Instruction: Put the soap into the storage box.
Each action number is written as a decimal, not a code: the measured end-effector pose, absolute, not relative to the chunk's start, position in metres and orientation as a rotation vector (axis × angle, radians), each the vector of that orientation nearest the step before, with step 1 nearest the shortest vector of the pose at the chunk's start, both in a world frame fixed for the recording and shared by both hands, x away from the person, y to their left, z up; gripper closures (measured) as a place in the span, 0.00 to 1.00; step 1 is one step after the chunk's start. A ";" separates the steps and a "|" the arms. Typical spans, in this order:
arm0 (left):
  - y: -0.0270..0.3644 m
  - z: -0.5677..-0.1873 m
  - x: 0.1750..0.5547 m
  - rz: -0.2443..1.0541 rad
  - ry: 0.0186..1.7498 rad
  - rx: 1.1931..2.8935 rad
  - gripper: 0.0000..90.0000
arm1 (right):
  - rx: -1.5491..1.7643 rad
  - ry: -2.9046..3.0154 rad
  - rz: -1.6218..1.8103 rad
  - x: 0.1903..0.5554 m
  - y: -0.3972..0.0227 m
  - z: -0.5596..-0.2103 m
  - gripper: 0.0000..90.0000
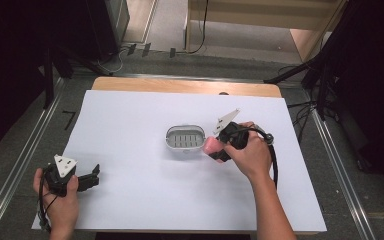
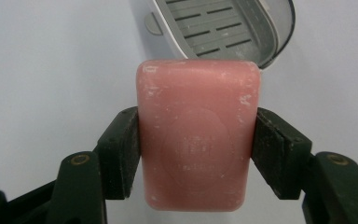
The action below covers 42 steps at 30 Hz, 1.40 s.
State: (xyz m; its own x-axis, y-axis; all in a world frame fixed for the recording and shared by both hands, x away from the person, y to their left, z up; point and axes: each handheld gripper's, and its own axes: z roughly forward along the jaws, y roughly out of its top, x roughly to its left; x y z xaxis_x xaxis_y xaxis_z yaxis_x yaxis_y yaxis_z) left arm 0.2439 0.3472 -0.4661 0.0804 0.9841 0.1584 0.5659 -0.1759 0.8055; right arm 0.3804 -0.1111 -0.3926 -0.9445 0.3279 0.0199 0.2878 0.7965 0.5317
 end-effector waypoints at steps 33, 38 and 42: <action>0.348 -0.466 0.244 0.957 1.534 1.801 0.00 | 0.342 2.953 0.845 0.411 -0.073 -0.373 0.43; 0.349 -0.466 0.244 0.955 1.535 1.799 0.00 | 0.309 2.956 0.841 0.416 -0.064 -0.370 0.43; 0.349 -0.466 0.244 0.954 1.534 1.800 0.00 | 0.277 2.970 0.808 0.419 -0.056 -0.368 0.43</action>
State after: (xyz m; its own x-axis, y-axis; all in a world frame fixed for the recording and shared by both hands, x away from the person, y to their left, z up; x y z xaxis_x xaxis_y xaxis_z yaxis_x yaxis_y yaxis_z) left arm 0.2440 0.3486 -0.4657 0.0820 0.9856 0.1481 0.5684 -0.1683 0.8054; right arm 0.4194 -0.0562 -0.3678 -0.9827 0.1854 -0.0022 0.1587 0.8473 0.5069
